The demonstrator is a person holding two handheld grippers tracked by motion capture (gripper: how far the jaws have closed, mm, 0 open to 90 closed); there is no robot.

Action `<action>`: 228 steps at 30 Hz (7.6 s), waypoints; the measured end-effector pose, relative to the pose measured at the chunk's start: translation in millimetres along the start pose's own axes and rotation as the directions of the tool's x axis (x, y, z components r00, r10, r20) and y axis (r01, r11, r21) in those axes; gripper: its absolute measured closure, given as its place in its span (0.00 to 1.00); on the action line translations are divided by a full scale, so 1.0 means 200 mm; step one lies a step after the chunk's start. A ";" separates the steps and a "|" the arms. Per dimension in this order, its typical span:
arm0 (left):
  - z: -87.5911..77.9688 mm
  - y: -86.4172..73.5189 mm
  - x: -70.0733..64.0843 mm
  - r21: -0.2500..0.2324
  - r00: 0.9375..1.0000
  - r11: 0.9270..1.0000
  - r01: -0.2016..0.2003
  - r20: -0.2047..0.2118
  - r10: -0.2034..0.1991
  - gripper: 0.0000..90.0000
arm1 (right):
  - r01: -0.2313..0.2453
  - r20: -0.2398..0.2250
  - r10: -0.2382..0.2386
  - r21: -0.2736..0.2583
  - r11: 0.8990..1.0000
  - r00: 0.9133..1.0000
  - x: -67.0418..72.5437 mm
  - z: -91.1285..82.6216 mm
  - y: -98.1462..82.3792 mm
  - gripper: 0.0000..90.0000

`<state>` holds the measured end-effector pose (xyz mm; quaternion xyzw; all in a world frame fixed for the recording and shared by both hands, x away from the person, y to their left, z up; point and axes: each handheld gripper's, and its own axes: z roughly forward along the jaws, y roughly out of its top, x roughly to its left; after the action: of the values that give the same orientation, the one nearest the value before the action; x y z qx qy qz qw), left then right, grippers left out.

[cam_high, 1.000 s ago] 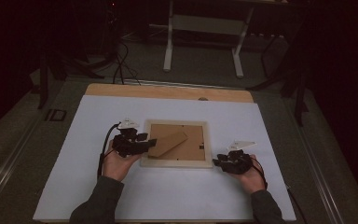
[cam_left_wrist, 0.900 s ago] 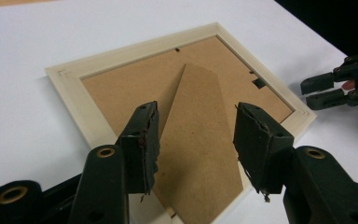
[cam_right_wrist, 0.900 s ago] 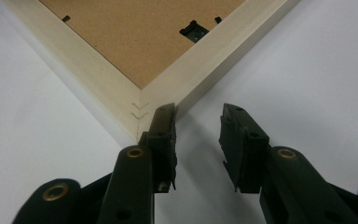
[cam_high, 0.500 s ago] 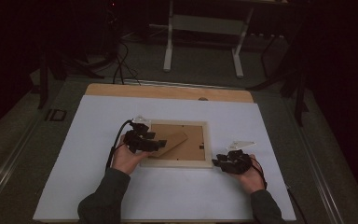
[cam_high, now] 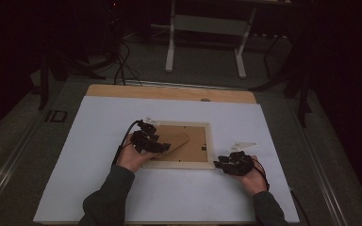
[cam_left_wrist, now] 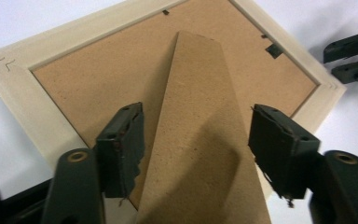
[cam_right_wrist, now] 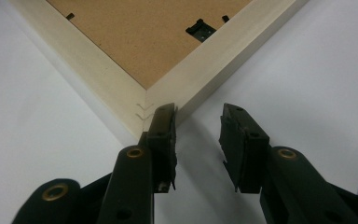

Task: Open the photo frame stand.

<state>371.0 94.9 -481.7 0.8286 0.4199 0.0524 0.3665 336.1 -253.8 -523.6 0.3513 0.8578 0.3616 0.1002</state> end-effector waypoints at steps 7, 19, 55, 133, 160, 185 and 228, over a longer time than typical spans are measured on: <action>0.03 0.01 0.00 0.037 1.000 0.999 -0.008 -0.003 0.008 0.29 | -0.006 -0.004 0.006 0.002 1.000 1.000 0.00 0.00 0.00 0.72; 0.08 0.01 -0.01 0.077 1.000 0.997 -0.018 0.008 0.017 0.25 | -0.013 -0.006 0.013 0.004 1.000 1.000 0.00 0.00 0.00 0.72; 0.14 0.00 -0.05 0.096 0.991 0.987 -0.127 -0.027 0.130 0.37 | -0.035 -0.004 0.035 -0.035 0.999 0.999 -0.03 -0.02 0.03 0.69; 0.03 -0.07 -0.27 -0.029 0.893 0.917 -0.397 -0.241 0.379 0.38 | -0.115 0.033 0.115 -0.003 0.993 0.993 -0.22 0.09 0.45 0.66; 0.00 -0.12 -0.34 -0.063 0.840 0.875 -0.480 -0.321 0.438 0.38 | -0.219 -0.073 0.223 0.052 0.974 0.972 -0.28 0.13 0.49 0.55; 0.01 -0.14 -0.30 -0.068 0.865 0.890 -0.450 -0.282 0.416 0.37 | -0.272 -0.108 0.276 0.043 0.961 0.955 -0.29 0.12 0.47 0.59; 0.02 -0.04 -0.13 0.005 0.986 0.986 -0.166 0.033 0.166 0.50 | -0.236 -0.091 0.233 -0.029 0.971 0.968 -0.25 0.09 0.46 0.60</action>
<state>350.2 76.6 -483.6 0.8629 0.3438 0.0677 0.3642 428.9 -232.4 -476.3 0.4322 0.8064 0.4028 0.0263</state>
